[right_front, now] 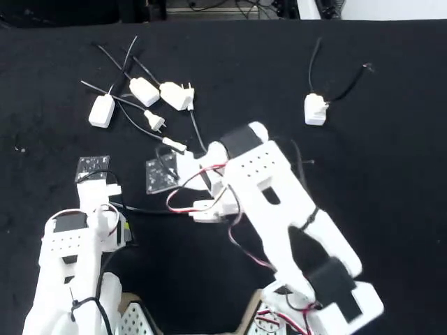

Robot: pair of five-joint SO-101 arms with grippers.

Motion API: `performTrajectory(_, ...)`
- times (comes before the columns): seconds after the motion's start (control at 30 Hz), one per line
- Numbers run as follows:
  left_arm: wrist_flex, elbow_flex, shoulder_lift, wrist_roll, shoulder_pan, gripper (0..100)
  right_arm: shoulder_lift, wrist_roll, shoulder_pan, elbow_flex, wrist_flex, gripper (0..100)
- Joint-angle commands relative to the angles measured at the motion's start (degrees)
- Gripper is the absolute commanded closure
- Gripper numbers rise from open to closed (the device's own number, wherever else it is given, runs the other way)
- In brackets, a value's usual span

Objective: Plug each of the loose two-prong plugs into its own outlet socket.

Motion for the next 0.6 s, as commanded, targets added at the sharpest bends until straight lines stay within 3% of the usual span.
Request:
performTrajectory(0.0,-1.14,-0.22,-0.62,-0.09,-0.13,80,0.75,-0.70,-1.49,-4.00,-2.11,98.8)
performTrajectory(0.33,-0.88,-0.04,-0.88,-0.09,-0.13,80,3.91,-0.70,-0.88,1.19,-9.93,98.8)
performTrajectory(0.57,-0.88,-0.04,-0.88,-0.09,-0.13,80,4.97,-0.53,0.88,1.36,-9.58,98.8)
